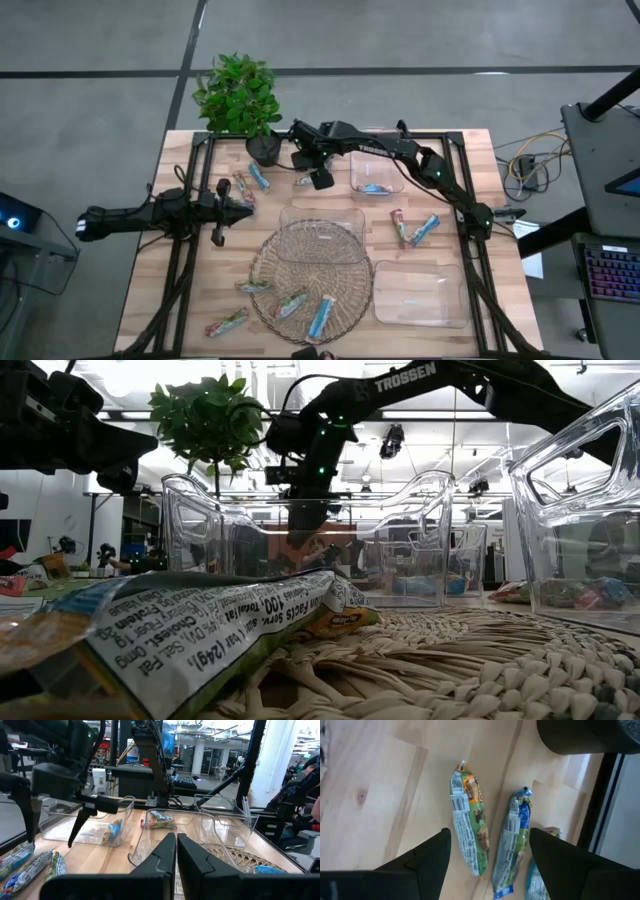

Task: Pick and place Granola Bars by type
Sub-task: Put the yellow granola bar into the top transparent bin

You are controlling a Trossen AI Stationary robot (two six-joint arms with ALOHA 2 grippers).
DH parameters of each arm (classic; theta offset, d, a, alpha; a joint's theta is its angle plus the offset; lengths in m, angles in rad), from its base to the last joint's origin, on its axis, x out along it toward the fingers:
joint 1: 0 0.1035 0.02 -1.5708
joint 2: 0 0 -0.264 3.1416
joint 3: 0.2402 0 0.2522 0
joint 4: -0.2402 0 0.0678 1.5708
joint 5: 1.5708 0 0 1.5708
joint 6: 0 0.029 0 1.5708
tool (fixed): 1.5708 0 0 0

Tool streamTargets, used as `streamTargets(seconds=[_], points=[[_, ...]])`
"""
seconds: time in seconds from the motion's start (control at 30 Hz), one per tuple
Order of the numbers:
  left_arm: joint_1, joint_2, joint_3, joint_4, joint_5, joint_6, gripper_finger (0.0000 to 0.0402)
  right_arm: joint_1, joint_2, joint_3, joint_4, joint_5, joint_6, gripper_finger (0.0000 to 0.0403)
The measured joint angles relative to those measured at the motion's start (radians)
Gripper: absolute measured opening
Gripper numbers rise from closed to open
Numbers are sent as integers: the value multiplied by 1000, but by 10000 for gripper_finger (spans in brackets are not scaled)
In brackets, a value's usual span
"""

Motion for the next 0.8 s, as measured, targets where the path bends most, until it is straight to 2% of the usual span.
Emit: streamTargets(seconds=[0.6, 0.8], points=[[0, 0, 0, 0, 0, 0, 0, 8, 85, -8, -22, -24, 25, 251], [0, 0, 0, 0, 0, 0, 0, 6, 101, -7, -5, 13, 18, 251]])
